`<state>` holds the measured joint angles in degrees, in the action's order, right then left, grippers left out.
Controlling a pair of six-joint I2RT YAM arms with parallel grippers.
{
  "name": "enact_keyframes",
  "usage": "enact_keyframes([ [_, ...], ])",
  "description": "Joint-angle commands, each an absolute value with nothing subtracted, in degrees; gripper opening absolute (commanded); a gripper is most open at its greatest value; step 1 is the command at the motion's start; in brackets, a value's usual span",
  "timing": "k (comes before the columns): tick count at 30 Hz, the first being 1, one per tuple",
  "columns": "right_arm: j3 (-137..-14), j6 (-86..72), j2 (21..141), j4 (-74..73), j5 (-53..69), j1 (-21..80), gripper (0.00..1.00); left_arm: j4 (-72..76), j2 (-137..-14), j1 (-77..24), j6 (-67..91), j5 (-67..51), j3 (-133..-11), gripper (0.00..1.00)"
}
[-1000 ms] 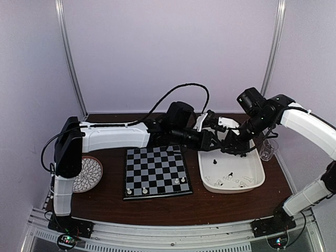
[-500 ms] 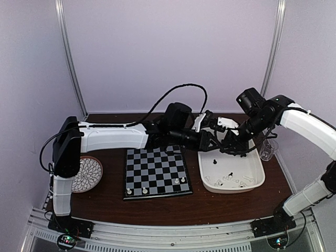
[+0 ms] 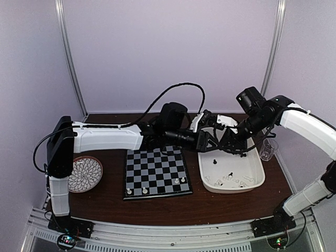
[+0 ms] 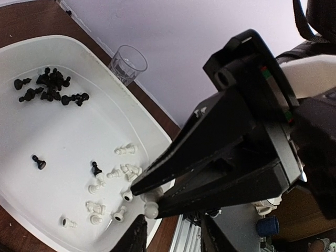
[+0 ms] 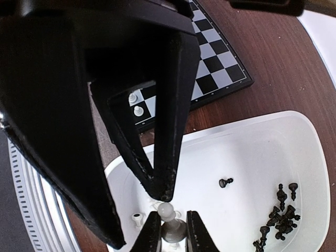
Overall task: Set up the chess pieces on the board
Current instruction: Pass from the right arm to the left
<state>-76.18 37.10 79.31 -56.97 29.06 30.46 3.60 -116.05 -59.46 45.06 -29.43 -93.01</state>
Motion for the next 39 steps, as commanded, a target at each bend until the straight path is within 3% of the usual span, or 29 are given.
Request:
enact_keyframes([
  [1,-76.44,37.01,78.93,-56.36,29.40,30.41,0.05,6.17,-115.98,-59.54,45.55,-30.67,-94.52,0.34],
  [39,-77.87,38.50,79.19,-58.62,34.41,30.41,0.07,7.96,-119.58,-57.72,49.66,-33.90,-94.83,0.18],
])
